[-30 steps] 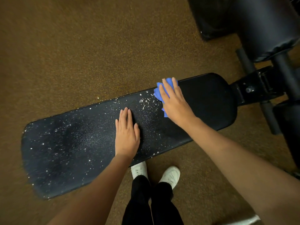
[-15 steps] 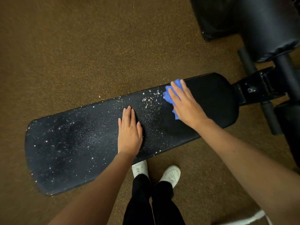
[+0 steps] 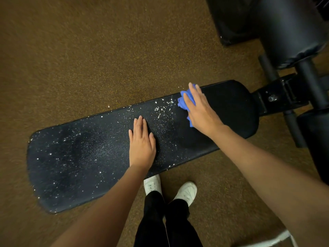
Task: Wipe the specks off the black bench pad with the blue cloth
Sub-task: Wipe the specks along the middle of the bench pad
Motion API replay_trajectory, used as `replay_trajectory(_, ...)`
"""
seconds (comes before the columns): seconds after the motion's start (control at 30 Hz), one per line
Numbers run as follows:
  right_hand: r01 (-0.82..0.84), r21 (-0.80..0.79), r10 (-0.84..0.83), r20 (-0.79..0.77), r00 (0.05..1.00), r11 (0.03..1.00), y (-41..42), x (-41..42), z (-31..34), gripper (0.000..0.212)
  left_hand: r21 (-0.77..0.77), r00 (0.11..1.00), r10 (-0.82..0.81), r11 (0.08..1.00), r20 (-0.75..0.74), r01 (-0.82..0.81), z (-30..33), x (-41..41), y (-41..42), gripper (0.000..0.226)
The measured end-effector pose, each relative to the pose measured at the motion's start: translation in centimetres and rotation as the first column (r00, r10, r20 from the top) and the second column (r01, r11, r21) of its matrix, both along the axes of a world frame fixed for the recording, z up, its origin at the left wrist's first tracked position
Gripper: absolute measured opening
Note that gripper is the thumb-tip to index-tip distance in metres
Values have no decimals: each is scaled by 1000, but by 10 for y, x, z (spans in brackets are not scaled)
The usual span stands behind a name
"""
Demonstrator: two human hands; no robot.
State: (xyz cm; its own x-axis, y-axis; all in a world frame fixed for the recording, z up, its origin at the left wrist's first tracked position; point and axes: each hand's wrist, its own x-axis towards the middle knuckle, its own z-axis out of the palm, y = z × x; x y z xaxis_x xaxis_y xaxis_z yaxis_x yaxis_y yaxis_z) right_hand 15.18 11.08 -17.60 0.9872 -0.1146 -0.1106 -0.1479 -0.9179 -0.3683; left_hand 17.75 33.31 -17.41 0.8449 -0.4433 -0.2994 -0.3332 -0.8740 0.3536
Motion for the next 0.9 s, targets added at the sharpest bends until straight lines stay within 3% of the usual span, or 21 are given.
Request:
replay_trajectory(0.1,63,43,-63,7,998,997,15,26,-4,73,-5,1000,3,1000,12,-3,-2,0,0,66)
replay_trajectory(0.3,-172,51,170,37,985,984,10,-10,-5,78,-22,1000,-2,1000,6,2,-1,1,1,66)
replay_trajectory(0.5,154,105,-160,42,986,982,34,23,-7,75,-32,1000,9,999,-1,-9,0,1,-1,71)
replay_trajectory(0.73,-103,109,98,49,994,989,43,9,-10,79,-50,999,41,998,-12,-41,0,1,-3,68)
replay_trajectory(0.9,133,60,-137,60,989,989,17,13,-11,75,-41,999,52,998,-16,-53,0,-1,-5,59)
